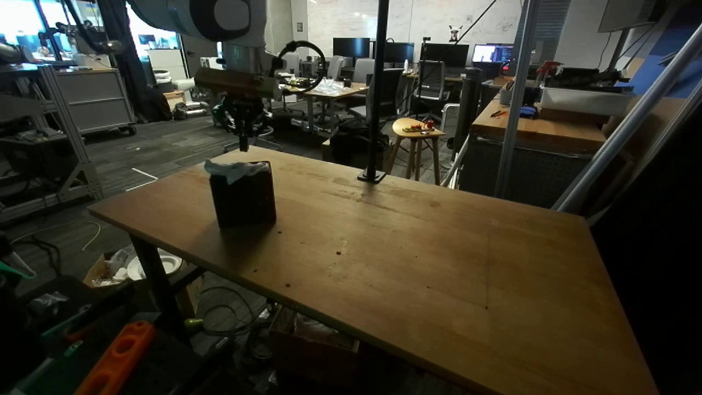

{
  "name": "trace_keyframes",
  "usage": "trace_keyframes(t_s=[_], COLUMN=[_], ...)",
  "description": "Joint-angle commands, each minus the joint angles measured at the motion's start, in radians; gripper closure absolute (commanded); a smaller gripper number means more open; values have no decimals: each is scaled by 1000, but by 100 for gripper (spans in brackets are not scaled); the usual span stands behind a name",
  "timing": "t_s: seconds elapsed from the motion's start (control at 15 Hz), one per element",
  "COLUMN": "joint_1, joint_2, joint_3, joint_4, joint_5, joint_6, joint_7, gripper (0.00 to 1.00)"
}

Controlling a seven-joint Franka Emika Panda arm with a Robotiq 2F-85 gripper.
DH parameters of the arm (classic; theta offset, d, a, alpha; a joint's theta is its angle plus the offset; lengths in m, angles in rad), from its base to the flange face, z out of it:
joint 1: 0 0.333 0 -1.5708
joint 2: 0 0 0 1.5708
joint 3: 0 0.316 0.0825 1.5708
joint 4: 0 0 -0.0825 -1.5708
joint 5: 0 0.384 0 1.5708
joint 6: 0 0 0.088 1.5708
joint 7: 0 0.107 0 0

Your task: Put the towel in the box

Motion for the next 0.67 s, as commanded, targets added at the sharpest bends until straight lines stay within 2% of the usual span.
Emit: trace_keyframes(t_s=[0.0,0.13,0.33,0.4,0.47,0.6], joint_1=[29,34,44,46,48,51], joint_2=[-91,-107,-109,-107,-105,-104], joint_3=[-30,-34,-40,-41,-43,-46], joint_4=[-37,-49,-75,-83,-91,-105], joint_5=[-58,-55,-7,7,21,42], joint_6=[-54,-83,-67,-55,-45,-23], joint_7=[103,153,234,259,280,311], gripper=[94,93,90,86,81,59])
